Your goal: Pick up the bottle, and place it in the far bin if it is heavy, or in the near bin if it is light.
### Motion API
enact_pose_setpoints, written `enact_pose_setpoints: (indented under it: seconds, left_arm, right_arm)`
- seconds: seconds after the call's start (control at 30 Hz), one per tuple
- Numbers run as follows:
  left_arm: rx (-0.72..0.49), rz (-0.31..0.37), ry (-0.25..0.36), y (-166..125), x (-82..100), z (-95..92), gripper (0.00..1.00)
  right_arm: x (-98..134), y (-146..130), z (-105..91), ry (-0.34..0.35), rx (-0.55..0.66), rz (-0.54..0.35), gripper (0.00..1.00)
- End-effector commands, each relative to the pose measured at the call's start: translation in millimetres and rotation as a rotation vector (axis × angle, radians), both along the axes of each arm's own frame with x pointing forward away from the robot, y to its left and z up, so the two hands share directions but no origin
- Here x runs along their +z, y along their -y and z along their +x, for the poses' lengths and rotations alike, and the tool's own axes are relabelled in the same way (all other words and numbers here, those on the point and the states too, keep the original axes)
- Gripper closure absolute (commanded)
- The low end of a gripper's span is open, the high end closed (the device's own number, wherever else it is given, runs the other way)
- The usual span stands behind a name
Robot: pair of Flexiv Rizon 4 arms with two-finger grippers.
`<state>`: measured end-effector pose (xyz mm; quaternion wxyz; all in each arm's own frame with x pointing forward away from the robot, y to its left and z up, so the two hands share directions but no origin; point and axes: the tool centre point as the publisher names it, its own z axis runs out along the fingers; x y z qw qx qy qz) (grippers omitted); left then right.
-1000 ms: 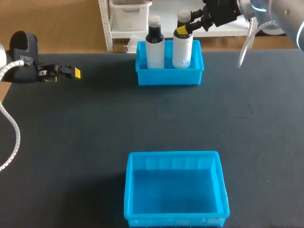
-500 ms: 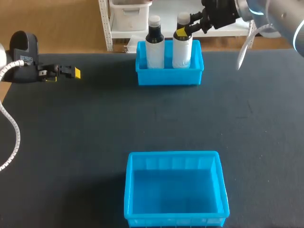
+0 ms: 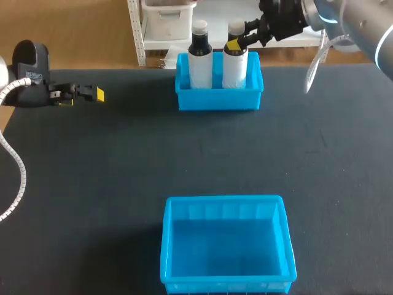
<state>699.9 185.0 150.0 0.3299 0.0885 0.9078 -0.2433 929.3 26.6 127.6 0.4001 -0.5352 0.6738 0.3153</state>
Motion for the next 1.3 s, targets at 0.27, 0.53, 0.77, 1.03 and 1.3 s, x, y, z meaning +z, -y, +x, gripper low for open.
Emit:
enact_pose_setpoints:
  seconds: [0.27,0.53,0.77,1.03,1.3]
  left_arm:
    - [0.0,0.0,0.0,0.0,0.0,0.0,0.0]
    - [0.0,0.0,0.0,0.0,0.0,0.0,0.0]
    - [0.0,0.0,0.0,0.0,0.0,0.0,0.0]
    - [0.0,0.0,0.0,0.0,0.0,0.0,0.0]
    - [0.0,0.0,0.0,0.0,0.0,0.0,0.0]
  right_arm:
    - [-2.5,-1.0,11.9,-0.111,0.184,0.024,1.0]
    - [-3.5,0.4,13.0,-0.119,0.186,0.024,0.6]
    - [-3.7,1.2,13.0,-0.125,0.19,0.023,0.0]
    - [-2.4,5.3,11.3,-0.139,0.189,0.018,0.0]
    - [8.5,27.5,2.9,-0.137,0.157,-0.008,0.0]
